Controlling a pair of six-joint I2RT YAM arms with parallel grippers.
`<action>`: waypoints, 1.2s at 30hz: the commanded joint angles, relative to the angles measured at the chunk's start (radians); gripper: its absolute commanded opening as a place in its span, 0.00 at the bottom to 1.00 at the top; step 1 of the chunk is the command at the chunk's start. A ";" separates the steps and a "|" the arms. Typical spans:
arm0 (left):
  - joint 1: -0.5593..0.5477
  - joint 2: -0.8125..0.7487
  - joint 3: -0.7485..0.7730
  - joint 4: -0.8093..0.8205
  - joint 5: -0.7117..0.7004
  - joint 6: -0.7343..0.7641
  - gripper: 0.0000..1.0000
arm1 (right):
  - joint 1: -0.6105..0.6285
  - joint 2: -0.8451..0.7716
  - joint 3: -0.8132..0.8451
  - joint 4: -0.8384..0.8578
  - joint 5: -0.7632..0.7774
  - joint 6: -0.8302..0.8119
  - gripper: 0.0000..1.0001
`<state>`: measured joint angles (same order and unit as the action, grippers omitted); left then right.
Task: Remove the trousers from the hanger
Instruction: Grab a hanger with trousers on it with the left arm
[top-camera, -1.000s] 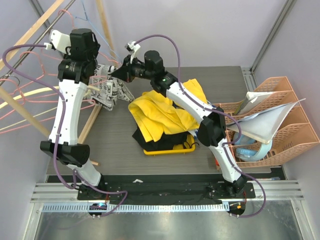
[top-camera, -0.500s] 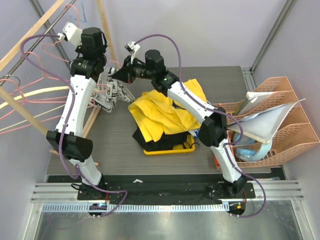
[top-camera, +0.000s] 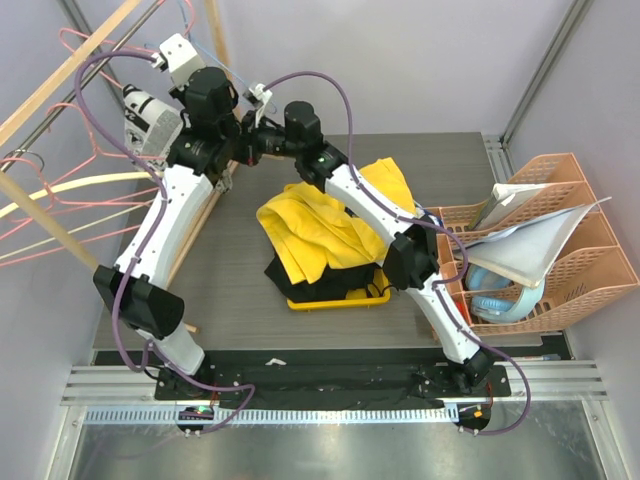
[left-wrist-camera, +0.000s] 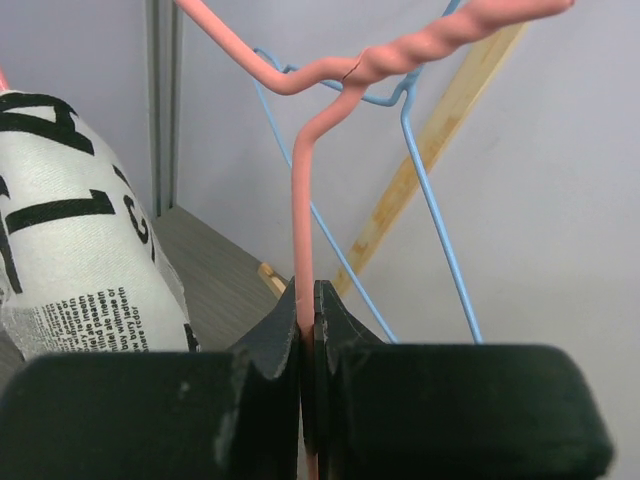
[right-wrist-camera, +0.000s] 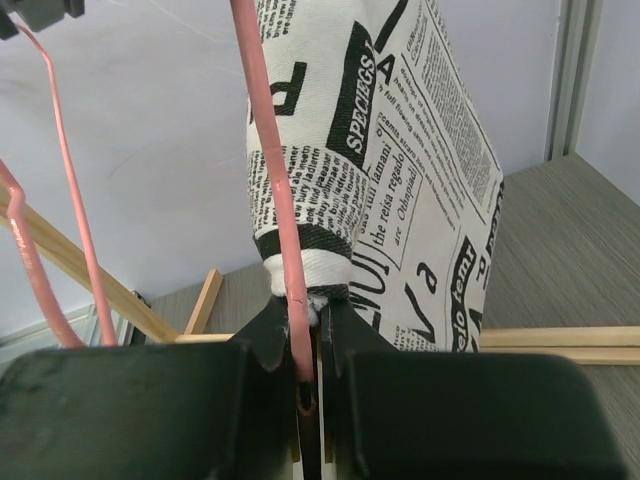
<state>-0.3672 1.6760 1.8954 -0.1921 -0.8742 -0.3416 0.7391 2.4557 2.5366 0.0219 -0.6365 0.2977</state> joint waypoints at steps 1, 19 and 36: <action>-0.049 -0.099 -0.047 0.092 0.006 0.118 0.00 | 0.008 -0.017 0.042 0.131 0.035 0.044 0.01; -0.093 -0.254 -0.028 -0.245 0.345 -0.306 0.00 | 0.026 -0.624 -0.677 0.083 0.176 -0.060 0.01; -0.107 -0.446 -0.094 -0.386 0.748 -0.849 0.00 | 0.149 -1.135 -0.875 -0.545 0.296 -0.023 0.55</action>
<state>-0.4694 1.2938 1.8015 -0.6296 -0.2314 -1.0920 0.8402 1.4452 1.6840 -0.3733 -0.4114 0.2504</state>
